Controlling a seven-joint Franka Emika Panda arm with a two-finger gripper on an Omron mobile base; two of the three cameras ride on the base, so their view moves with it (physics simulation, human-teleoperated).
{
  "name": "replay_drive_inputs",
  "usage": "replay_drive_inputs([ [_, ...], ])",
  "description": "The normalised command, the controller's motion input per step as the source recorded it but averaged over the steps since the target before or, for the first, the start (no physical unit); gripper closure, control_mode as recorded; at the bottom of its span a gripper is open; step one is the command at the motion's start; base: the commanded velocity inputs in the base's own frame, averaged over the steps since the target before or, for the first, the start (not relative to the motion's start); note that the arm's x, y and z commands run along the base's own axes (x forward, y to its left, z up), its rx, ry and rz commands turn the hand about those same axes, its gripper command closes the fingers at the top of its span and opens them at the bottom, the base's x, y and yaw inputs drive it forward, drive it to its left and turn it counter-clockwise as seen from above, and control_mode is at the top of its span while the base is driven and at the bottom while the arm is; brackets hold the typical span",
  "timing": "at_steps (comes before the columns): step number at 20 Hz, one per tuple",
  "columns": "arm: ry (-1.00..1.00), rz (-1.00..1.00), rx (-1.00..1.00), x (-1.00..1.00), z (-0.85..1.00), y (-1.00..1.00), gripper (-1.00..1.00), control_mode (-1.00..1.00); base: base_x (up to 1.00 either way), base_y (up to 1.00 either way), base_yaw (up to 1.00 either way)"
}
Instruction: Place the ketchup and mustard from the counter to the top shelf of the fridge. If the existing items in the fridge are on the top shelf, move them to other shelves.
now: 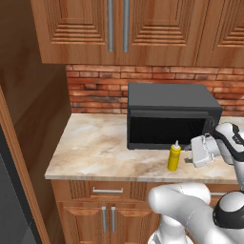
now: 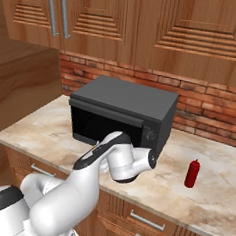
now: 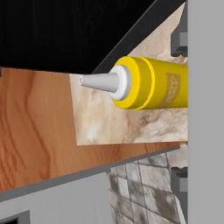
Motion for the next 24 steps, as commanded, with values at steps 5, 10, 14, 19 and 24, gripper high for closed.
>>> replay_drive_inputs([
  [5, 0.02, 0.06, 0.00, 0.12, 0.00, 0.00, -1.00, -1.00, 0.00, 0.00, 0.00],
  [10, 0.00, 0.05, 0.00, 0.06, 0.00, 0.00, -1.00, -1.00, 0.00, 0.00, 0.00],
  [14, 0.00, 0.03, 0.00, 0.00, 0.00, 0.00, -1.00, -1.00, 0.00, 0.00, 0.00],
  [19, 0.00, 0.00, 0.00, 0.08, 0.00, 0.01, -1.00, -1.00, 0.00, 0.00, 0.00],
  [24, 0.00, 0.00, 0.00, 0.06, -0.01, 0.02, -1.00, -1.00, 0.00, 0.00, 0.00],
])
